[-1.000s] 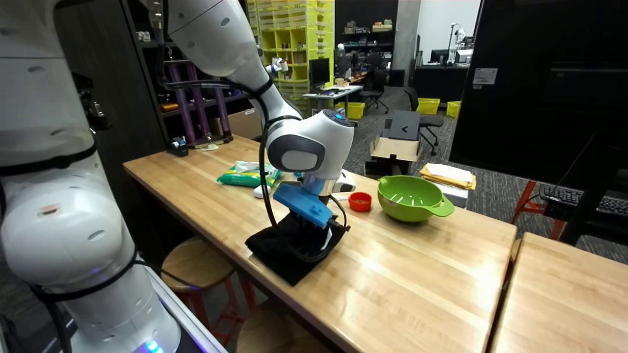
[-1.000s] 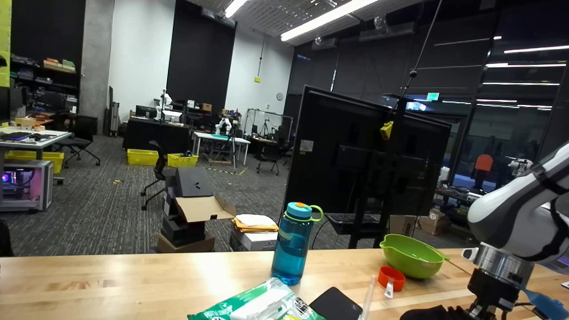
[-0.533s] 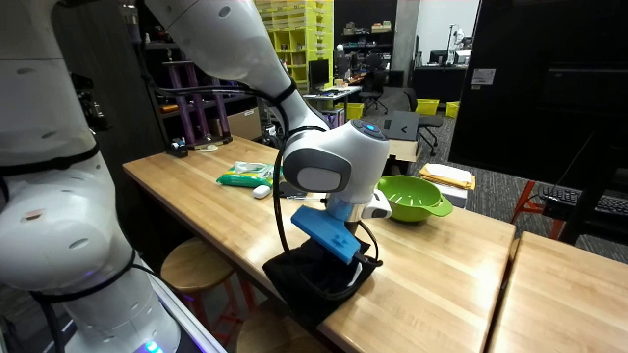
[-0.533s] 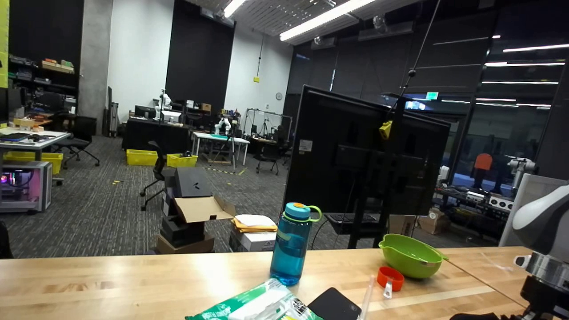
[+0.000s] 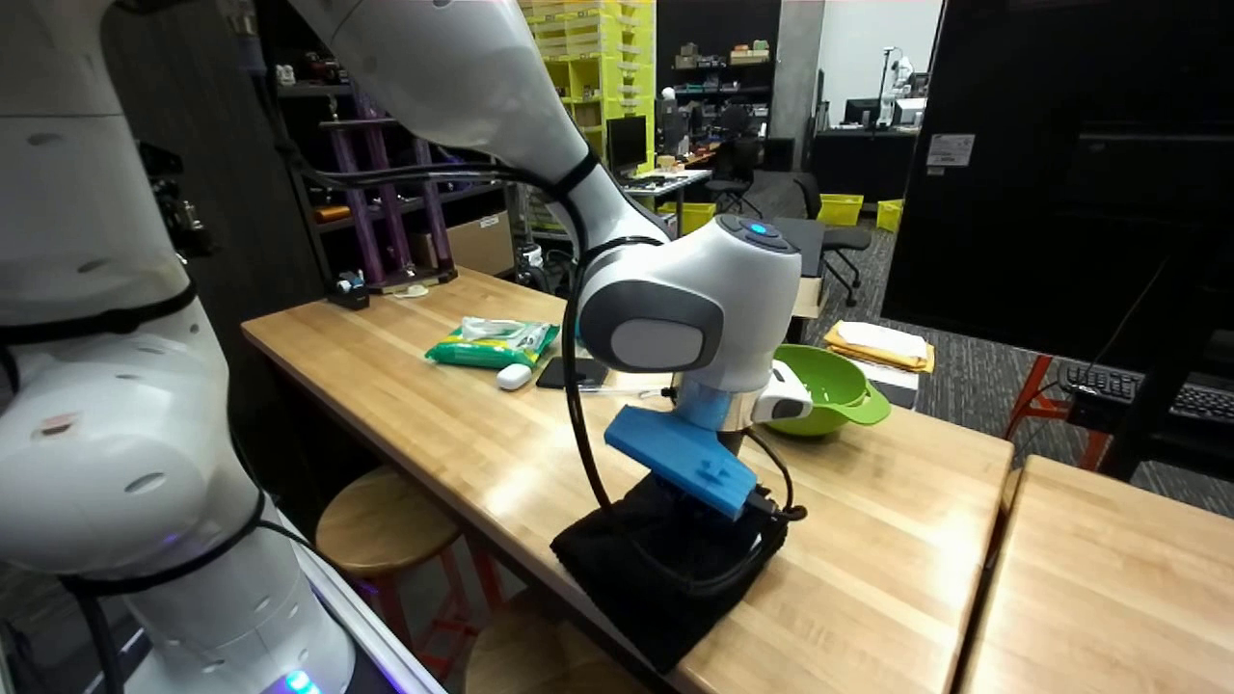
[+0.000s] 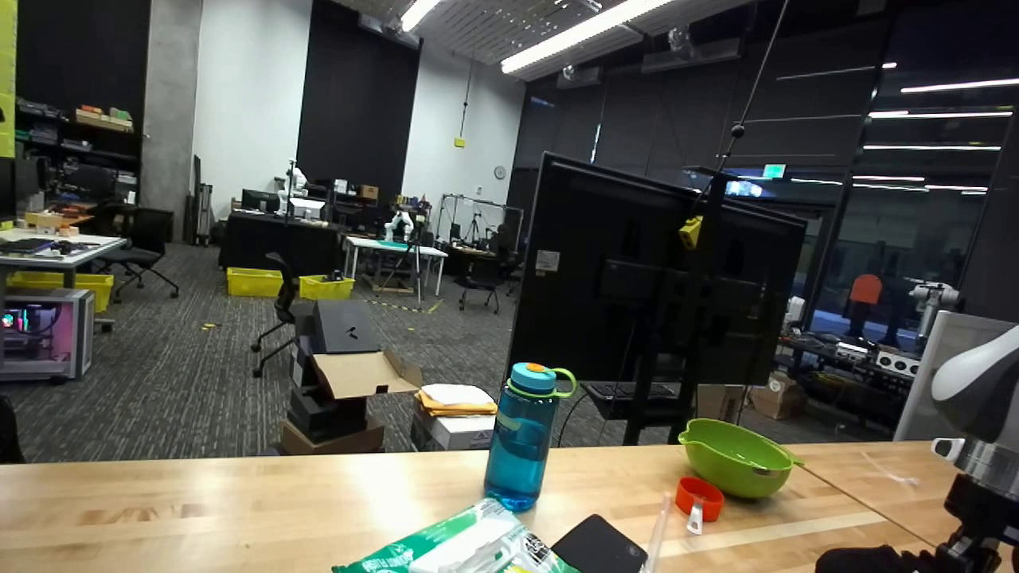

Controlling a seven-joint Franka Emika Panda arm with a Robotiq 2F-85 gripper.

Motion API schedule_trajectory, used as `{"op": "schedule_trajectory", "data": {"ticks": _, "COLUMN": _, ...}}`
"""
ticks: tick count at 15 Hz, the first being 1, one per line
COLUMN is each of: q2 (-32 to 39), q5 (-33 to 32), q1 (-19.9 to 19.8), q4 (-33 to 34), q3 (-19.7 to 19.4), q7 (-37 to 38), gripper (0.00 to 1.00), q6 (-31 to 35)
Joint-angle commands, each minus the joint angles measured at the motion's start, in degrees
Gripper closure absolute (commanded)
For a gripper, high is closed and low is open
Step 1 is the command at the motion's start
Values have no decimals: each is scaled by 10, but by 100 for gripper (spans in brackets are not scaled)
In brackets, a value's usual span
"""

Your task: Use the black towel to wipe the table

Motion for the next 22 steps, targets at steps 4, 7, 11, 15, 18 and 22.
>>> {"op": "schedule_trajectory", "data": {"ticks": 4, "q2": 8, "q5": -25, "q1": 7, "q4": 36, "q3": 12, "q7": -4, "gripper": 97, "q6": 1}}
{"op": "schedule_trajectory", "data": {"ticks": 7, "q2": 10, "q5": -16, "q1": 9, "q4": 33, "q3": 19, "q7": -11, "gripper": 90, "q6": 4}}
{"op": "schedule_trajectory", "data": {"ticks": 11, "q2": -5, "q5": -11, "q1": 15, "q4": 17, "q3": 30, "q7": -12, "gripper": 59, "q6": 8}}
{"op": "schedule_trajectory", "data": {"ticks": 15, "q2": -41, "q5": -24, "q1": 26, "q4": -1, "q3": 37, "q7": 4, "gripper": 33, "q6": 12}}
{"op": "schedule_trajectory", "data": {"ticks": 18, "q2": -79, "q5": -26, "q1": 39, "q4": -20, "q3": 40, "q7": 26, "gripper": 12, "q6": 10}}
{"op": "schedule_trajectory", "data": {"ticks": 22, "q2": -136, "q5": -29, "q1": 67, "q4": -57, "q3": 52, "q7": 71, "gripper": 0, "q6": 15}}
